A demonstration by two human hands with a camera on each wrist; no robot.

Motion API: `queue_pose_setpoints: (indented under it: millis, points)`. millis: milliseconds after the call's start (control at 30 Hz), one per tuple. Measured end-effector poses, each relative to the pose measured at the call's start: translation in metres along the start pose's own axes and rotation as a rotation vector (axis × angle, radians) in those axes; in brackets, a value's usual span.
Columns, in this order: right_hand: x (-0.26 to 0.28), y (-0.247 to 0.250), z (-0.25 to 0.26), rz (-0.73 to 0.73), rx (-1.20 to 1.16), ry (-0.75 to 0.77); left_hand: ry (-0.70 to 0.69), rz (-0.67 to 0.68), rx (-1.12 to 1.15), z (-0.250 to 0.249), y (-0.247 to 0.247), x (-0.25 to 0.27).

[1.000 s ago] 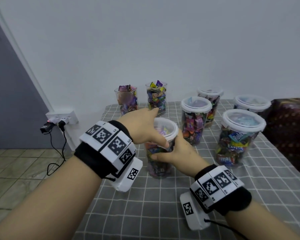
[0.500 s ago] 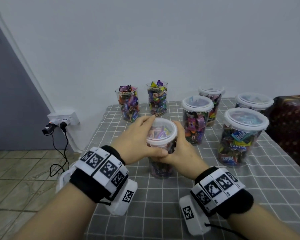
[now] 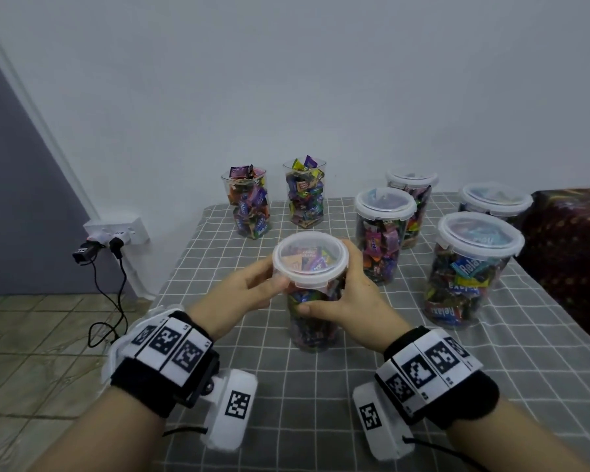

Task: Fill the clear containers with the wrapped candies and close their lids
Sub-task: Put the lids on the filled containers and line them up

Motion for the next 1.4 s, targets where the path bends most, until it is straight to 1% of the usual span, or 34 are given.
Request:
queue_pose_setpoints:
  millis: [133, 233, 467, 600, 700, 800, 900, 967, 1067, 1267, 1400]
  points:
    - [-0.001, 0.001, -0.001, 0.006, -0.002, -0.003, -0.074, -0.017, 0.027, -0.007, 0.002, -0.002]
    - [-0.002, 0.0, -0.001, 0.017, 0.002, 0.006, -0.098, -0.026, 0.017, -0.005, 0.003, -0.003]
    - [-0.006, -0.003, -0.003, 0.041, -0.004, 0.014, -0.081, -0.042, 0.031, -0.002, 0.007, -0.009]
    - [-0.016, -0.004, -0.004, 0.033, 0.003, 0.02, -0.069, -0.03, 0.018, -0.004, 0.013, -0.015]
    - [-0.03, -0.003, -0.007, -0.011, 0.004, 0.004, -0.06, -0.104, 0.018, -0.005, 0.032, -0.028]
    - [-0.05, -0.001, -0.017, -0.084, 0.011, -0.018, -0.044, -0.214, -0.044, -0.008, 0.055, -0.041]
    - [-0.073, 0.005, -0.032, -0.194, 0.027, -0.057, -0.025, -0.364, -0.014, -0.008, 0.084, -0.054]
    - [-0.088, 0.012, -0.041, -0.286, 0.064, -0.087, -0.021, -0.452, -0.001, -0.009, 0.101, -0.064]
    - [-0.107, 0.025, -0.051, -0.46, 0.151, -0.109, 0.007, -0.545, 0.009, -0.004, 0.123, -0.081]
    - [-0.144, 0.039, -0.075, -0.669, 0.27, -0.216, 0.058, -0.639, -0.012, 0.003, 0.15, -0.113]
    - [-0.161, 0.058, -0.09, -0.831, 0.266, -0.273, 0.094, -0.674, 0.006, 0.012, 0.162, -0.133]
Point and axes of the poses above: each hand's wrist, its own x-axis away from the middle knuckle, its own y-axis out of the back of the hand, z = x × y, the point moved 9 cm from there along -x, towards the middle knuckle, and after that the axes turned 8 degrees about y, right-handed, at the moved point
